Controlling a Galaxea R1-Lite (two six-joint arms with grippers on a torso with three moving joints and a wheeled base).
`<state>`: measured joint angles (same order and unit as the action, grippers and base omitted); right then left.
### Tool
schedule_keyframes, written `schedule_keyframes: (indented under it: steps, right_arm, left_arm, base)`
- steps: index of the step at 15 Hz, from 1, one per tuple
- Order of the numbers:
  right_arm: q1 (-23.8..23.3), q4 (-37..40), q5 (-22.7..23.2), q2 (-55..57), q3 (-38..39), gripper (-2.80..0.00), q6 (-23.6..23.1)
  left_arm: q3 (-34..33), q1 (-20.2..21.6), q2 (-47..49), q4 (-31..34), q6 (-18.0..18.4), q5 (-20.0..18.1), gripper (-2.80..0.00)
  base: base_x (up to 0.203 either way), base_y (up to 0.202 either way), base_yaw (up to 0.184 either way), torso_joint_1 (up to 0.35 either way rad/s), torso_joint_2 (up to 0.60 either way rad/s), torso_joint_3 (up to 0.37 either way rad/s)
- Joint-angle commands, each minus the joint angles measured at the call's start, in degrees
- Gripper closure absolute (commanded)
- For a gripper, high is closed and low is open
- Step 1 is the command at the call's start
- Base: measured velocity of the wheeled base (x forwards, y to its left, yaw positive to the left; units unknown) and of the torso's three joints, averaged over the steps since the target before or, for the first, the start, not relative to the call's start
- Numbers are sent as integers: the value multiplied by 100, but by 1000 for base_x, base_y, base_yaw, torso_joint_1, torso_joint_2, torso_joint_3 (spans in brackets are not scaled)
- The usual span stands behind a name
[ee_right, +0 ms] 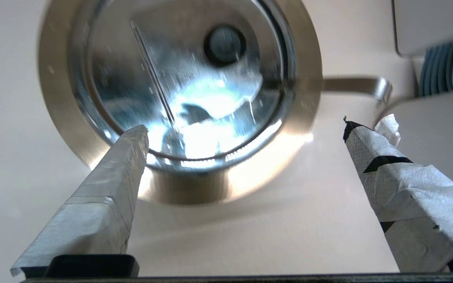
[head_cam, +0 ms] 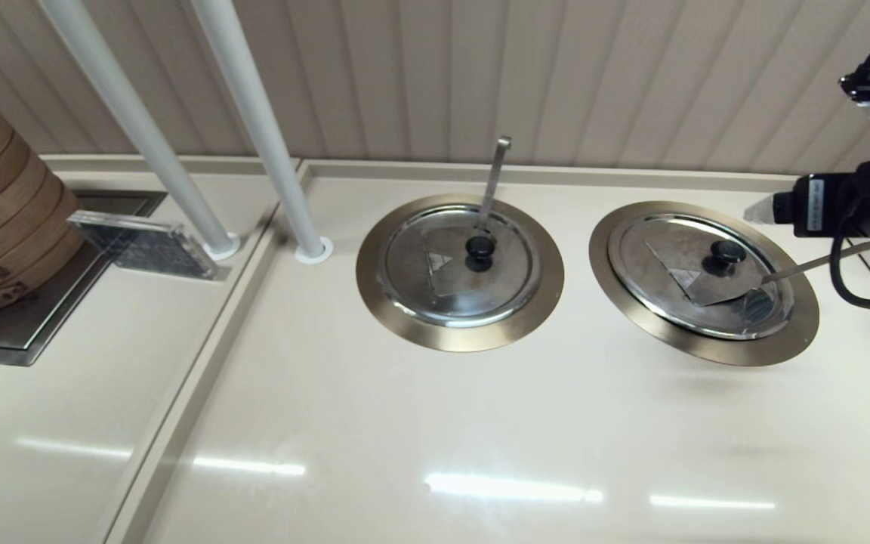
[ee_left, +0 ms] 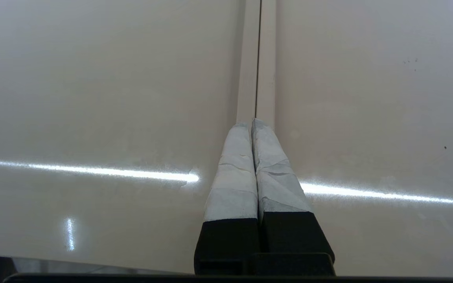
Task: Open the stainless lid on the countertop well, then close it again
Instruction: Put the spoon in the groove
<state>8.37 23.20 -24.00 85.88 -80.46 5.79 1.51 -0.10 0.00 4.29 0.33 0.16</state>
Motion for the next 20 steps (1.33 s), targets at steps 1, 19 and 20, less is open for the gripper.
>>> schedule_keyframes:
  steps: [1, 19, 20]
  right_arm:
    - [-39, 1355, -31, -204, -152, -280, -21]
    - [-1541, 2110, 1372, 1748, -1262, -280, 476]
    - [-1563, 2098, 1372, 1756, -1271, -280, 476]
  left_arm:
    - [-2, 1, 0, 2, 2, 2, 0]
    - [-2, 1, 0, 2, 2, 2, 0]
    - [-2, 1, 0, 2, 2, 2, 0]
  base:
    - [0, 0, 0, 0, 0, 0]
    - [0, 0, 0, 0, 0, 0]
    - [0, 0, 0, 0, 0, 0]
